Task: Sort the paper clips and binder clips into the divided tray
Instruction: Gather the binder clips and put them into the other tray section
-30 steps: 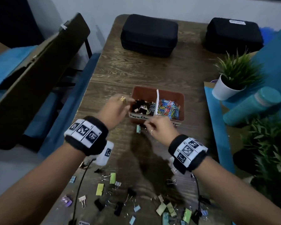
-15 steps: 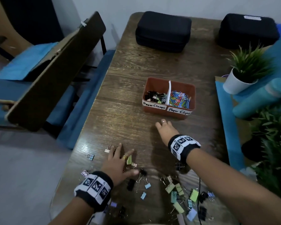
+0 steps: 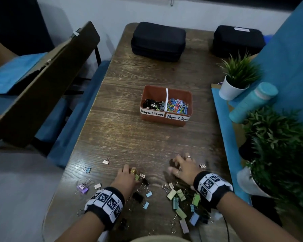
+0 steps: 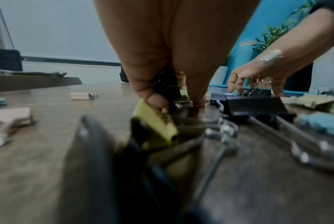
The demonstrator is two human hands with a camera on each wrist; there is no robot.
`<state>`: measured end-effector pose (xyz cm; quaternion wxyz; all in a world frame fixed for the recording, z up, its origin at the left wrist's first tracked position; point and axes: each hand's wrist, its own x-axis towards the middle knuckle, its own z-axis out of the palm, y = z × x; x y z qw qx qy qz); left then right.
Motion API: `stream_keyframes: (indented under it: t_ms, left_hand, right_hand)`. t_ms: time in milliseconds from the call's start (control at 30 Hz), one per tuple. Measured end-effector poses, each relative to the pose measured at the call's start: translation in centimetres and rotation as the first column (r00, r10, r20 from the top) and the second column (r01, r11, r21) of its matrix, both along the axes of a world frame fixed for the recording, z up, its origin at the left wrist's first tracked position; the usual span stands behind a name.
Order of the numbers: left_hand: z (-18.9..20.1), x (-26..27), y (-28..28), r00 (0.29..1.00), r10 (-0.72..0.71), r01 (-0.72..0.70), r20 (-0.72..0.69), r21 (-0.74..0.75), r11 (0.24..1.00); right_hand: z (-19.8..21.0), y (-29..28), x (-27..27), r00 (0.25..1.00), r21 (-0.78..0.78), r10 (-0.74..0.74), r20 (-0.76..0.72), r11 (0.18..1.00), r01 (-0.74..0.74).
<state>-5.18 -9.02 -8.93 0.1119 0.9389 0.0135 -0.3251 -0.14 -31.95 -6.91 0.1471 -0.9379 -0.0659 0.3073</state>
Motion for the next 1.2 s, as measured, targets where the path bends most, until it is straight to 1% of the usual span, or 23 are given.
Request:
stream_keyframes:
  t_ms: [100,200,333,400,467,533,600,667,700,733,800,833,867,933,1000,1067,1100,1167,1200]
  left_hand:
    - [1.1,1.1,-0.2,0.995,0.083,-0.076,0.058,-0.120,0.990]
    - [3.2,3.5,-0.7,0.974,0.134,-0.097,0.184,-0.195,0.976]
    - [6.5,9.5,-2.0,0.917,0.182,-0.078,0.355,-0.288,0.955]
    - [8.3,13.1,-2.8,0.874,0.193,-0.056,0.446,-0.302,0.952]
    - [9.9,16.5,-3.7,0.830,0.197,-0.041,0.522,-0.295,0.955]
    - [10.8,19.5,-4.2,0.815,0.196,-0.041,0.545,-0.284,0.958]
    - [10.7,21.6,-4.2,0.834,0.162,-0.029,0.527,-0.252,0.967]
    - [10.2,22.4,-3.5,0.867,0.097,0.024,0.488,-0.236,0.971]
    - [10.0,22.2,-3.0,0.870,0.079,0.056,0.487,-0.257,0.965]
    - [9.9,21.7,-2.4,0.857,0.078,0.084,0.509,-0.289,0.954]
    - [9.8,20.0,-1.1,0.803,0.104,0.126,0.586,-0.338,0.933]
    - [9.8,19.0,-0.3,0.781,0.119,0.132,0.614,-0.348,0.928]
    - [9.8,17.8,0.5,0.774,0.132,0.120,0.619,-0.349,0.929]
    - [9.6,15.2,2.0,0.791,0.147,0.087,0.594,-0.348,0.933]
    - [9.3,12.7,3.0,0.808,0.132,0.095,0.574,-0.347,0.933]
    - [8.8,10.2,3.7,0.845,0.091,0.115,0.527,-0.345,0.932]
    - [8.4,9.0,3.9,0.864,0.068,0.127,0.498,-0.347,0.929]
    - [6.8,6.7,3.9,0.888,0.034,0.151,0.458,-0.361,0.920]
    - [6.0,5.6,3.6,0.899,0.012,0.161,0.438,-0.357,0.920]
  right_hand:
    - [0.1,0.9,-1.2,0.999,-0.024,0.003,-0.043,1.000,-0.004]
    - [-0.5,1.5,-1.9,1.000,-0.050,-0.011,-0.017,0.999,0.010]
    - [-1.2,1.8,-1.7,1.000,-0.119,0.016,-0.010,0.993,-0.017]
    - [-1.5,1.7,-1.3,1.000,-0.105,0.027,-0.016,0.994,-0.029]
    - [-1.6,1.2,-0.7,1.000,-0.057,0.009,-0.015,0.998,-0.010]
    - [-1.0,0.7,0.3,0.999,0.016,-0.041,-0.023,0.999,0.041]
    - [0.7,0.4,1.9,0.993,0.148,-0.115,-0.005,0.982,0.114]
    - [2.9,0.8,4.3,0.980,0.296,-0.185,0.074,0.942,0.156]
    - [4.3,1.4,5.8,0.968,0.349,-0.199,0.153,0.927,0.135]
    - [5.7,2.1,7.5,0.950,0.389,-0.204,0.236,0.916,0.100]
    - [8.2,4.1,11.0,0.900,0.459,-0.209,0.382,0.889,0.012]
    - [9.1,5.2,12.7,0.876,0.476,-0.211,0.434,0.879,-0.024]
    - [9.7,6.3,14.3,0.859,0.481,-0.211,0.467,0.875,-0.046]
    - [9.8,8.3,17.1,0.864,0.463,-0.191,0.466,0.885,-0.054]
    - [9.5,9.6,18.9,0.910,0.378,-0.105,0.401,0.924,-0.060]
    - [9.4,10.0,19.2,0.954,0.299,-0.018,0.299,0.951,-0.075]
    - [9.6,9.9,18.8,0.959,0.278,0.011,0.283,0.956,-0.093]
    - [10.5,8.7,16.7,0.936,0.287,0.012,0.352,0.950,-0.120]
    - [10.8,7.6,15.2,0.915,0.316,-0.032,0.402,0.943,-0.106]
